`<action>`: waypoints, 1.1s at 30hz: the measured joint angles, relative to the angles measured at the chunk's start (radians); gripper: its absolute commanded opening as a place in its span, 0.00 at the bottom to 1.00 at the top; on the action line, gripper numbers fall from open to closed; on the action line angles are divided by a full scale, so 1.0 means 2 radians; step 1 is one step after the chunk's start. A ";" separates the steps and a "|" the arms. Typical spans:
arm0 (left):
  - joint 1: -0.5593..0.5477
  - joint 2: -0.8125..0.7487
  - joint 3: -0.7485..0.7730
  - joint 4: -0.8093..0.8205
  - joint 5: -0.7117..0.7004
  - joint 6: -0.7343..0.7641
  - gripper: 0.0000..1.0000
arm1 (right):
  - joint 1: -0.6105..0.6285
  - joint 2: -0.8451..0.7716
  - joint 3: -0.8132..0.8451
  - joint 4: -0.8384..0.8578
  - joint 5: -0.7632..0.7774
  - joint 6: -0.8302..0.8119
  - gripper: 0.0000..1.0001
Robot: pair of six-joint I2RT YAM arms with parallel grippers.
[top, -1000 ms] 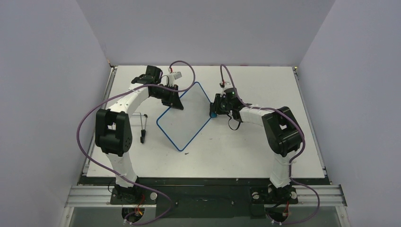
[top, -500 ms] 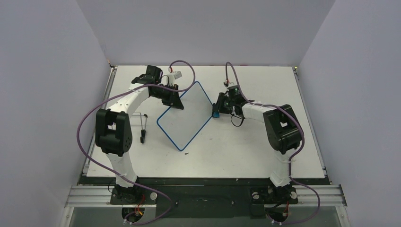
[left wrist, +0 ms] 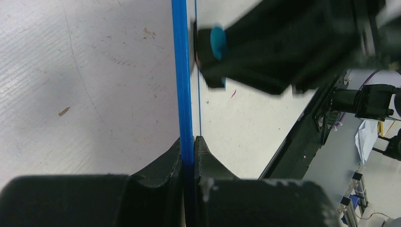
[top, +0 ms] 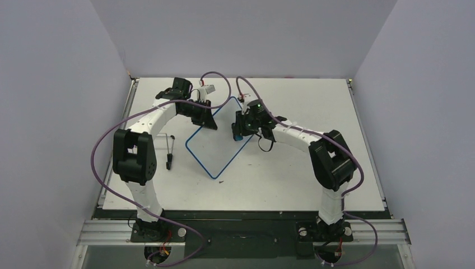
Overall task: Erase the whiteboard
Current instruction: Erase the whiteboard at the whiteboard stand, then place the whiteboard eraser at the center of the board.
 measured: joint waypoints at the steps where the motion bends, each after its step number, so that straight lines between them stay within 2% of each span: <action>1: 0.000 0.000 0.000 0.000 0.000 0.000 0.00 | 0.015 -0.005 0.000 -0.001 0.000 -0.002 0.00; 9: -0.002 0.000 0.000 0.000 0.004 0.004 0.00 | 0.139 -0.042 -0.047 0.050 -0.022 0.014 0.00; 12: -0.003 0.000 0.000 0.001 0.005 0.006 0.00 | 0.144 -0.042 -0.061 0.062 -0.034 0.026 0.00; 15: -0.002 0.000 -0.001 0.001 0.006 0.006 0.00 | 0.100 -0.045 -0.075 0.069 -0.040 0.031 0.00; 20: -0.004 0.001 -0.001 0.001 0.010 0.009 0.00 | -0.030 -0.073 -0.106 0.039 -0.021 -0.020 0.00; 24: -0.009 0.001 -0.001 -0.001 0.009 0.013 0.00 | -0.090 -0.121 -0.119 -0.034 -0.019 -0.118 0.00; 30: -0.032 -0.009 -0.002 -0.004 0.003 0.028 0.00 | -0.183 -0.151 -0.108 -0.167 -0.065 -0.301 0.11; 33: -0.042 -0.022 -0.006 -0.006 0.000 0.039 0.00 | -0.226 -0.151 -0.110 -0.208 -0.066 -0.356 0.20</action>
